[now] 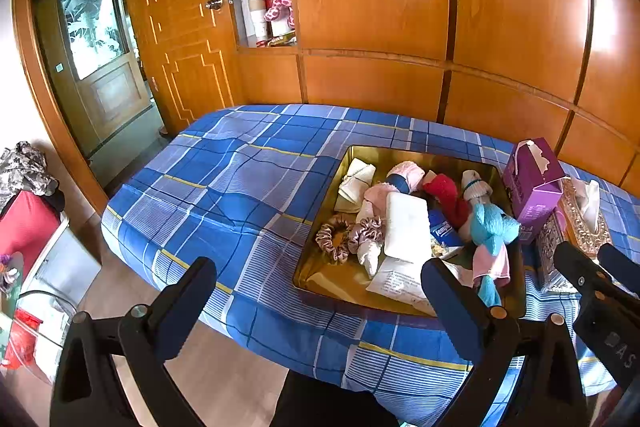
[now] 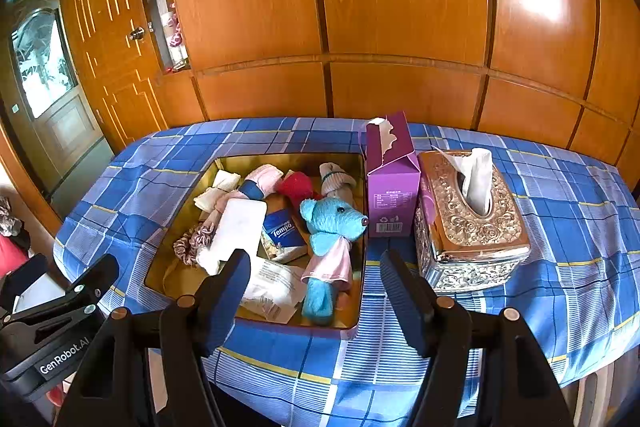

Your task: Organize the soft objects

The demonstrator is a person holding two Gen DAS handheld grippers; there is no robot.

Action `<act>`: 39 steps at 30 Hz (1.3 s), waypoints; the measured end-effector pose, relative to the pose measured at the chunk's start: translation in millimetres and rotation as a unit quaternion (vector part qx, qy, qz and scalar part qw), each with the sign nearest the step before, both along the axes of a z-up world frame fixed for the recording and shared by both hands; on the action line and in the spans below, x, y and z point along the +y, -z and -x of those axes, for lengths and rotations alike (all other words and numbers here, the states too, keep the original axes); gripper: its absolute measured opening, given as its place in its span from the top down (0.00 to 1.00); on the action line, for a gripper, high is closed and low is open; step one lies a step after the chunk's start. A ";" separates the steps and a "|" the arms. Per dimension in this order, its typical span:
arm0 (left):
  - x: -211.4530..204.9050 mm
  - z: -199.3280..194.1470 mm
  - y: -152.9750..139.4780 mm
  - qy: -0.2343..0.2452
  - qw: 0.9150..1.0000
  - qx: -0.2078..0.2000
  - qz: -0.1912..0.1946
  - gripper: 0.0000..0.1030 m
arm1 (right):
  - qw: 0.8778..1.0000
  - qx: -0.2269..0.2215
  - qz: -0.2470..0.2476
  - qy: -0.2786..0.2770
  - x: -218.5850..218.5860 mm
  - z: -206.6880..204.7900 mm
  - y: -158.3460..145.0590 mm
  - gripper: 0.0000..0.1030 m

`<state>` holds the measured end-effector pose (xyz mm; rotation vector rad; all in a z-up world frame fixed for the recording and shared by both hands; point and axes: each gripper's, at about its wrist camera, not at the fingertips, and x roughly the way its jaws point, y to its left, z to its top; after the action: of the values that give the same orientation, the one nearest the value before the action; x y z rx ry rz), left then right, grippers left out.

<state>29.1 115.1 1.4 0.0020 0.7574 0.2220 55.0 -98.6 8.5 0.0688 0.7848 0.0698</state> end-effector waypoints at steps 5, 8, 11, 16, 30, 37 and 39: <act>0.5 -0.4 0.4 -0.001 1.000 0.000 0.000 0.00 | 1.000 0.000 0.002 0.002 0.6 -0.5 0.4 0.34; 1.5 0.0 0.4 -0.002 1.000 -0.001 0.001 0.00 | 1.000 0.002 -0.001 0.003 -0.5 -1.1 0.9 0.34; 2.0 -0.2 0.9 -0.002 1.000 0.000 -0.001 0.00 | 1.000 0.003 0.000 0.003 -0.6 -1.8 1.5 0.34; 2.5 -0.6 1.1 -0.001 1.000 0.002 -0.001 0.00 | 1.000 0.003 0.000 0.003 0.1 -2.1 2.2 0.34; 2.7 -0.2 1.8 -0.001 1.000 0.003 -0.002 0.00 | 1.000 0.005 0.001 0.005 -0.6 -2.4 2.6 0.34; 2.3 -0.1 2.3 0.001 1.000 0.004 -0.002 0.00 | 1.000 0.009 -0.001 0.005 -1.0 -3.2 3.8 0.34; 1.4 0.4 2.7 0.002 1.000 0.003 -0.001 0.00 | 1.000 0.008 0.000 0.006 -1.0 -2.9 3.7 0.34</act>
<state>28.6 116.5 -1.3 0.0061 0.7628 0.2200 57.9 -99.6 4.8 0.0742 0.8010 0.0581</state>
